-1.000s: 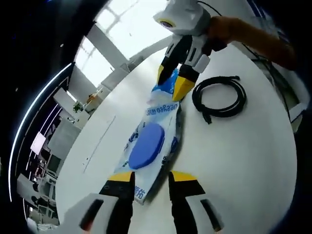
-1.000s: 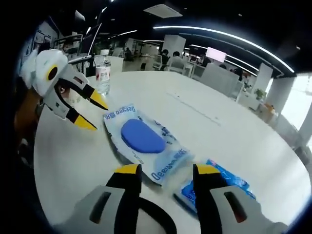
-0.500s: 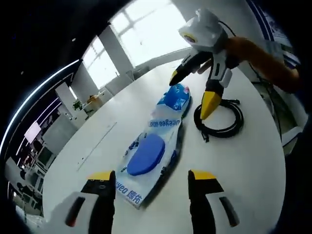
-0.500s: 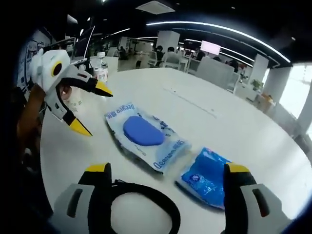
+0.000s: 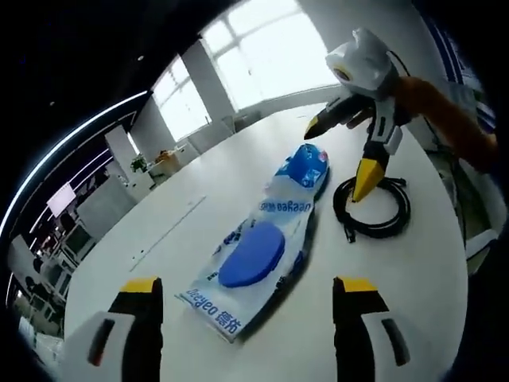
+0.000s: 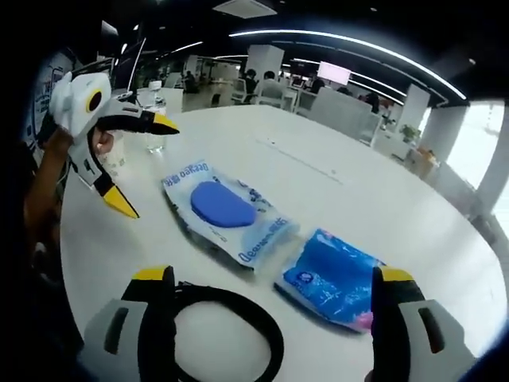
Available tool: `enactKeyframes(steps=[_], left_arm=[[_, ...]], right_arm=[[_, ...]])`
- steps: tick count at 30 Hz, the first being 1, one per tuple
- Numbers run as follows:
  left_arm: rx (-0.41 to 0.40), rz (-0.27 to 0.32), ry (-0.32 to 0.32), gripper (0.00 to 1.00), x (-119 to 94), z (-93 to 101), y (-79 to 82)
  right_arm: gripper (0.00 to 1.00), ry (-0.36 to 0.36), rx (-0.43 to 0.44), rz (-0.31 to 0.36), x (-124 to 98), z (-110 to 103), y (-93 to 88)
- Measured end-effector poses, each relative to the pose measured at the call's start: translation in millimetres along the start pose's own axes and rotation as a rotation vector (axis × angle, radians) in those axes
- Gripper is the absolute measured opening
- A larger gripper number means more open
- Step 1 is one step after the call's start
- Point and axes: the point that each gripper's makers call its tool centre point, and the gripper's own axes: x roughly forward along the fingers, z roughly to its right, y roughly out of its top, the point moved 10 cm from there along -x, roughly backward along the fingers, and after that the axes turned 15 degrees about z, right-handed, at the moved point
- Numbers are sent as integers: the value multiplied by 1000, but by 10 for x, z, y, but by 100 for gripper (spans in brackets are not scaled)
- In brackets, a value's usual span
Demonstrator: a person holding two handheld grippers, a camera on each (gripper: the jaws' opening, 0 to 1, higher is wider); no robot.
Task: Arrange the tabletop items into an orderly group along one side of the table until the central work area is clear of visible clutter.
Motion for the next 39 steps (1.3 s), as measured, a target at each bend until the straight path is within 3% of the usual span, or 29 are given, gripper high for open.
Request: enactKeyframes(steps=[3,6,9,16,30,39], left_arm=[[0,5,-10,92,9,16,6],[-36,15,2,100,23,10,13],[-45,6,31,100,40,-13,12],[-50,16,18,100,24,50,54],[-83,43,22,100,-219,3,91],[-117,53,22,100,-436,-46,27]], right_arm=[[100,-4,-1,-1,-28,-27,-20],[100,-6,-5,-6,-58,-18,-44],[100,-5,1,-5,-79,-14,-49],[100,1,-7,-8,-132,-56,-75],[100,36,-33,14,-113,-32,27],[99,79,-57,36,-88,-193,149]])
